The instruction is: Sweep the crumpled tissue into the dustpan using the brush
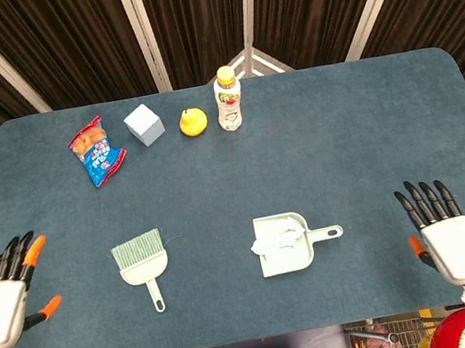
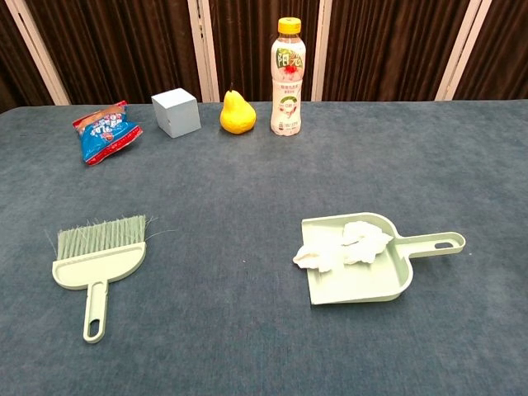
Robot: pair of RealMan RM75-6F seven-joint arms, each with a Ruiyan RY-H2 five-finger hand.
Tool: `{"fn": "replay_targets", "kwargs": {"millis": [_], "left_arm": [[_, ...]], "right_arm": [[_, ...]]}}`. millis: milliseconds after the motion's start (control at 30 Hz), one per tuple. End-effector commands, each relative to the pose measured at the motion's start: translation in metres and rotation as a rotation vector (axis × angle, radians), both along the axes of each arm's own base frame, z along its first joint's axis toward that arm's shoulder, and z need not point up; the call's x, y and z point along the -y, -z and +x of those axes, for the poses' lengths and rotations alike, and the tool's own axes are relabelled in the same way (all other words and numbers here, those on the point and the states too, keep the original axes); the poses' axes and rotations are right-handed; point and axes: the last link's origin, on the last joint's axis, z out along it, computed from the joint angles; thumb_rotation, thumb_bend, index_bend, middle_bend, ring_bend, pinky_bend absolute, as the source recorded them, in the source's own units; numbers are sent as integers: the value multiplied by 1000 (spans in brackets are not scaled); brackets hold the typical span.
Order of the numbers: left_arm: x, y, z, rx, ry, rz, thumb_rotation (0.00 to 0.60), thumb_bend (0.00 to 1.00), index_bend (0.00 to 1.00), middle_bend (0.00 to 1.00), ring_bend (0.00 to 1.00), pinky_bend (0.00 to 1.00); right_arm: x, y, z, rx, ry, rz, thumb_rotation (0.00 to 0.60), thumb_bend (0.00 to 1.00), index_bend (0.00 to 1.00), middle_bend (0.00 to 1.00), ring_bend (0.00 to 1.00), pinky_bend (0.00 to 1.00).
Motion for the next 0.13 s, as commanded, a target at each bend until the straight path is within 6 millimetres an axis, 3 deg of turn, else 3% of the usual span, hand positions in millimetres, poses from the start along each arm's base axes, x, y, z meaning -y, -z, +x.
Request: {"fn": "replay_targets", "kwargs": {"millis": [33, 133], "left_arm": [[18, 1, -14, -23, -28, -9, 600, 0, 0, 0, 0, 154], [20, -3, -16, -7, -27, 18, 600, 0, 0, 0, 0, 154]], "right_arm": [[-16, -13, -17, -6, 7, -12, 600, 413, 0, 0, 0, 0], [-14, -17, -20, 1, 6, -25, 600, 412, 0, 0, 0, 0]]}}
